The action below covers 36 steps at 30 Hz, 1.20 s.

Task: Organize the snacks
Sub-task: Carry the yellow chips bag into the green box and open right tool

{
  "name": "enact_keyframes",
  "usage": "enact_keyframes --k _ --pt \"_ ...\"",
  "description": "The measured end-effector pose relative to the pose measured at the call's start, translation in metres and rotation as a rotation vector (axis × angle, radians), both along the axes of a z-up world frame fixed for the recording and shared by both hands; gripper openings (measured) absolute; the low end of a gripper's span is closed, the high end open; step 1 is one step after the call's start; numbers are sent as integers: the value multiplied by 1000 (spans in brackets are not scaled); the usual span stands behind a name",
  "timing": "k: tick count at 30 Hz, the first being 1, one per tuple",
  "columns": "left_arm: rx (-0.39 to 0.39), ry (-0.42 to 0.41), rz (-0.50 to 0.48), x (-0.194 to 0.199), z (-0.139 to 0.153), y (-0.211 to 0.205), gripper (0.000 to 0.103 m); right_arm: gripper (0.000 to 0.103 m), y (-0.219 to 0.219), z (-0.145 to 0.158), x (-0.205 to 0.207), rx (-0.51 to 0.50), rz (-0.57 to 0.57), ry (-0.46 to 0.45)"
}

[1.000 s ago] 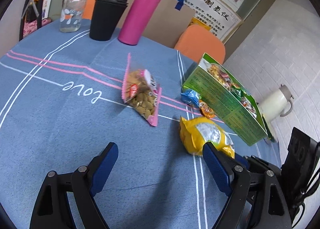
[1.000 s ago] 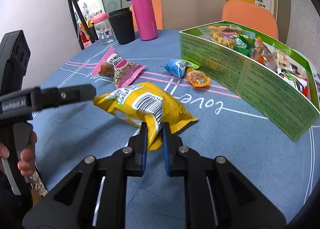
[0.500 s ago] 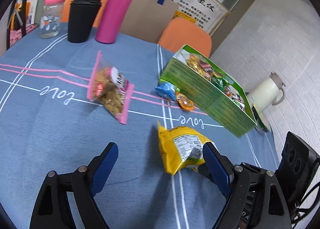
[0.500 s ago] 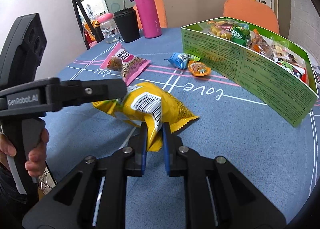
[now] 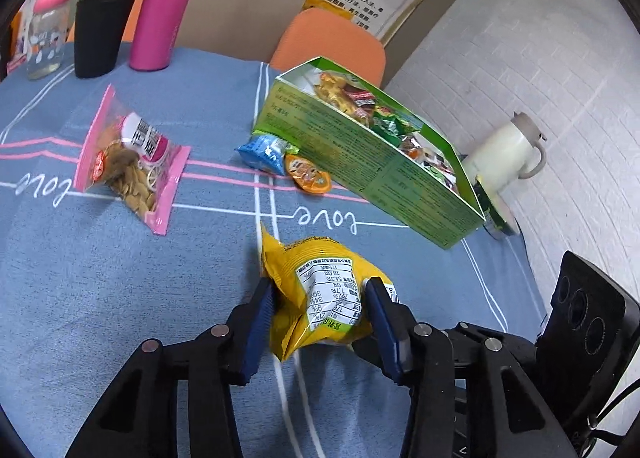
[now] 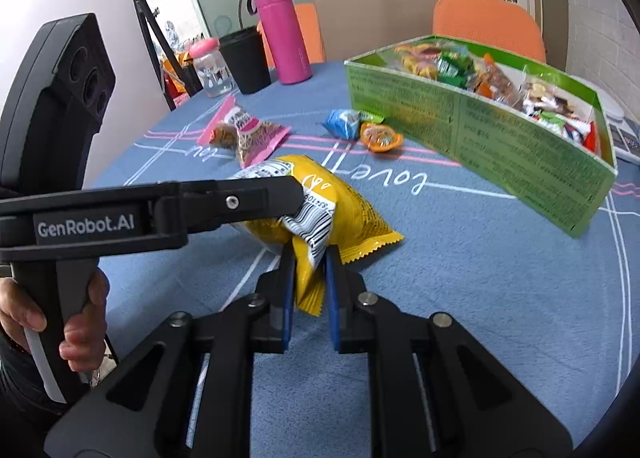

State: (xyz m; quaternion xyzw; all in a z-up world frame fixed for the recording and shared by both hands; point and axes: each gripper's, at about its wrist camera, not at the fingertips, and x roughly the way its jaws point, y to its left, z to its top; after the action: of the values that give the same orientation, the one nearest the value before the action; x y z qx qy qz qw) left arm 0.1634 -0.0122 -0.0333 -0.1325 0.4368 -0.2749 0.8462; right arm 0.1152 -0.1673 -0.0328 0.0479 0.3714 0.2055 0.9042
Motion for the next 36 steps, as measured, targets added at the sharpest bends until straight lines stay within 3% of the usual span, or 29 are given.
enact_keyframes --k 14,25,31,34,35,36 --pt "-29 -163 -115 9 65 -59 46 16 -65 44 0 66 -179 -159" --pt "-72 -173 -177 57 83 -111 46 16 -119 61 42 106 -275 -216" --pt "-68 -194 -192 94 90 -143 46 19 -142 50 85 100 -349 -209" --pt "-23 -202 -198 115 84 -163 46 22 -149 33 106 47 -390 -138" --pt "-4 -192 -202 122 80 -169 46 32 -150 30 107 41 -396 -134" --pt "15 -180 -203 127 75 -174 46 55 -151 28 104 29 -404 -147"
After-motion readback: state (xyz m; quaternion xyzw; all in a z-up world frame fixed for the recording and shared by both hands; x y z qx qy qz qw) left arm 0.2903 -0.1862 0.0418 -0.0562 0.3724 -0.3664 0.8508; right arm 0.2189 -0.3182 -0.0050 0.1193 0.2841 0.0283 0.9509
